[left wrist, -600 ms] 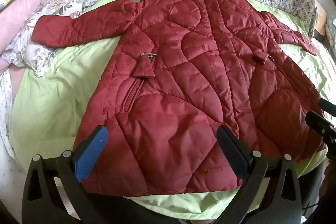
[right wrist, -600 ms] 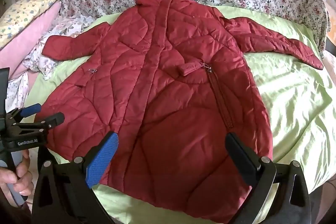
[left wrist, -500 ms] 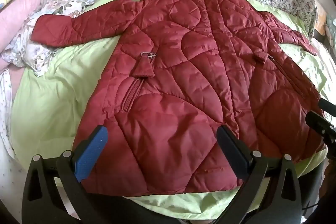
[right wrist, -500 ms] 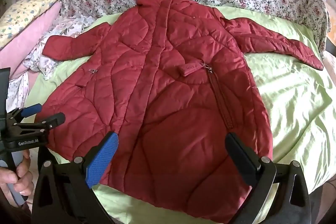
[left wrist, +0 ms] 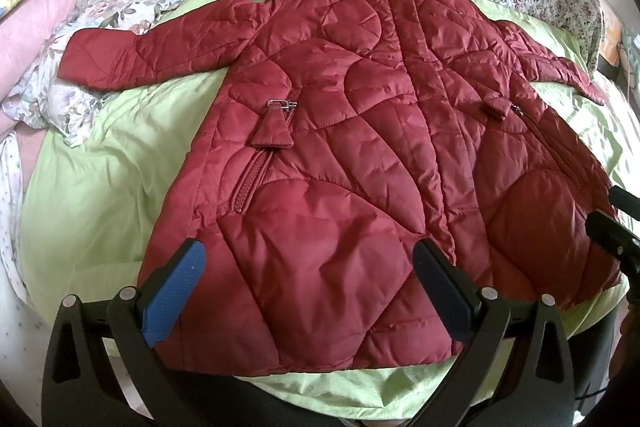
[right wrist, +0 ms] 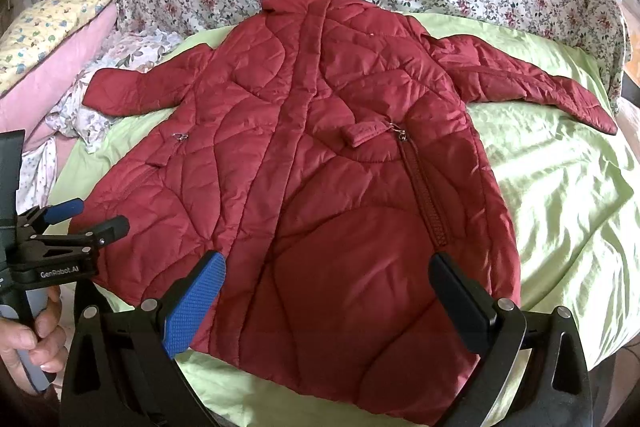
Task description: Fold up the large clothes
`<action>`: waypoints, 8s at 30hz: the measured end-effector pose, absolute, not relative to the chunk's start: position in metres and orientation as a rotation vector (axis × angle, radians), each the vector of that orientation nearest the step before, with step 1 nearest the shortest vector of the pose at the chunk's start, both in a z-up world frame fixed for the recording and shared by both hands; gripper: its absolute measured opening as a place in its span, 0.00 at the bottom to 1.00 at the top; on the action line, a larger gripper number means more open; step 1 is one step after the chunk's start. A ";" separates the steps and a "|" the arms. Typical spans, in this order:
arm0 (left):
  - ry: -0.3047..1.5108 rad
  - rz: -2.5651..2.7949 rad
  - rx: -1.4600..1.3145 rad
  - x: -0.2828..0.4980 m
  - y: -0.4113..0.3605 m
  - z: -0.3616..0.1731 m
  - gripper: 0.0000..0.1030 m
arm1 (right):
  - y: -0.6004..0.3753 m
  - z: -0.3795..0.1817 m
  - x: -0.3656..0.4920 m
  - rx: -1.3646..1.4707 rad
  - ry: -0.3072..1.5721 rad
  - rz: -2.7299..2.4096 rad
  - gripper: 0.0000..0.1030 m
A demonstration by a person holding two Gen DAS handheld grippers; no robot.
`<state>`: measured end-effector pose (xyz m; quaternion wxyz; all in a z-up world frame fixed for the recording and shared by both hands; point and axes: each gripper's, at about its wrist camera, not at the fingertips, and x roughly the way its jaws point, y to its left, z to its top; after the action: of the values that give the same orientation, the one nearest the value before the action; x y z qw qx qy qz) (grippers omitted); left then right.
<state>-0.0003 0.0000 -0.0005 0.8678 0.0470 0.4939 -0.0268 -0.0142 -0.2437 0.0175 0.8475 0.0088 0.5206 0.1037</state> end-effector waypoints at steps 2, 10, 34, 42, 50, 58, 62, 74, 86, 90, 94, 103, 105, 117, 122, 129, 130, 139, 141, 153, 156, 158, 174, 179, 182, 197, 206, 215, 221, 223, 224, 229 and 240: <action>1.034 -0.057 0.098 0.000 0.000 0.000 1.00 | -0.244 0.018 -0.014 0.022 1.095 0.220 0.99; 1.030 -0.059 0.099 -0.007 -0.002 -0.001 1.00 | -0.245 0.023 -0.013 0.030 1.084 0.225 0.99; 1.066 -0.091 0.082 0.011 -0.010 -0.007 1.00 | -0.262 0.023 -0.005 0.106 1.069 0.220 0.99; 1.045 -0.075 0.070 0.024 -0.007 -0.010 1.00 | -0.294 0.025 0.008 0.167 1.043 0.164 0.99; 1.047 -0.094 0.017 0.040 -0.004 -0.013 1.00 | -0.348 0.023 0.028 0.250 1.013 0.060 0.99; 1.070 -0.085 0.024 0.061 -0.008 -0.018 1.00 | -0.427 0.014 0.058 0.348 0.984 -0.058 0.99; 1.082 -0.099 0.022 0.073 -0.014 -0.024 1.00 | -0.466 0.007 0.076 0.380 0.966 -0.128 0.98; 1.148 -0.119 0.045 0.098 -0.033 -0.047 1.00 | -0.590 -0.059 0.147 0.703 0.870 -0.230 0.70; 1.188 -0.078 0.086 0.116 -0.034 -0.066 1.00 | -0.649 -0.096 0.210 0.768 0.780 -0.344 0.53; 1.184 -0.079 0.096 0.119 -0.035 -0.069 1.00 | -0.658 -0.095 0.221 0.733 0.770 -0.381 0.36; 1.188 -0.084 0.093 0.119 -0.035 -0.069 1.00 | -0.650 -0.080 0.224 0.659 0.742 -0.375 0.13; 1.179 -0.107 0.065 0.109 -0.031 -0.060 1.00 | -0.582 -0.037 0.231 0.451 0.724 -0.201 0.09; 1.173 -0.111 0.053 0.107 -0.029 -0.057 1.00 | -0.558 -0.031 0.232 0.411 0.721 -0.147 0.08; 1.144 -0.097 -0.020 0.102 0.004 -0.048 1.00 | -0.408 -0.018 0.231 0.342 0.751 0.196 0.07; 1.138 -0.140 -0.070 0.100 0.013 -0.046 1.00 | -0.350 -0.028 0.234 0.313 0.816 0.285 0.07; 1.140 -0.200 -0.160 0.108 0.025 -0.044 1.00 | -0.271 -0.049 0.235 0.235 0.889 0.378 0.08; 1.143 -0.217 -0.188 0.111 0.029 -0.044 1.00 | -0.262 -0.052 0.234 0.216 0.894 0.388 0.08; 1.133 -0.322 -0.464 0.157 0.068 -0.027 1.00 | -0.181 -0.081 0.234 0.074 0.896 0.500 0.08; 1.116 -0.332 -0.493 0.171 0.074 -0.021 1.00 | -0.170 -0.087 0.232 0.064 0.903 0.515 0.09; 1.117 -0.450 -0.624 0.275 0.053 -0.029 0.81 | -0.162 -0.096 0.230 0.112 0.910 0.536 0.13; 1.145 -0.494 -0.685 0.290 0.047 -0.040 0.56 | -0.163 -0.097 0.231 0.127 0.912 0.537 0.13; 1.162 -0.512 -0.686 0.297 0.041 -0.044 0.40 | -0.164 -0.097 0.231 0.136 0.916 0.532 0.13; 1.037 -0.370 -0.420 0.282 0.064 -0.026 0.12 | -0.236 -0.068 0.200 0.264 0.907 0.421 0.39; 1.010 -0.296 -0.333 0.283 0.068 -0.038 0.12 | -0.275 -0.059 0.214 0.278 0.872 0.286 0.39; 0.991 -0.259 -0.255 0.283 0.062 -0.044 0.14 | -0.285 -0.061 0.227 0.248 0.869 0.235 0.39; 0.850 -0.285 -0.171 0.237 0.054 0.006 0.28 | -0.285 -0.117 0.250 0.190 0.972 0.192 0.45; 1.004 -0.238 -0.089 0.261 0.026 -0.057 0.28 | -0.279 -0.120 0.250 0.157 0.961 0.200 0.51; 1.012 -0.253 -0.110 0.261 0.032 -0.062 0.28 | -0.274 -0.112 0.244 0.139 0.964 0.176 0.51; 1.008 -0.263 -0.182 0.253 0.049 -0.049 0.34 | -0.277 -0.090 0.222 0.206 0.943 0.210 0.53; 0.997 -0.252 -0.196 0.249 0.055 -0.046 0.47 | -0.276 -0.085 0.216 0.225 0.941 0.233 0.54; 0.990 -0.237 -0.202 0.246 0.059 -0.044 0.51 | -0.276 -0.082 0.213 0.240 0.946 0.248 0.54; 0.980 -0.196 -0.279 0.240 0.088 -0.042 0.56 | -0.267 -0.077 0.196 0.251 0.966 0.290 0.54; 0.913 -0.004 -0.421 0.230 0.178 -0.047 0.79 | -0.255 -0.064 0.162 0.268 0.960 0.343 0.55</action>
<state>0.2299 0.1784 -0.0472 0.8762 -0.2016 0.4377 -0.0020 0.1622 -0.2552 -0.0636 0.8644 0.1278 0.4579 0.1636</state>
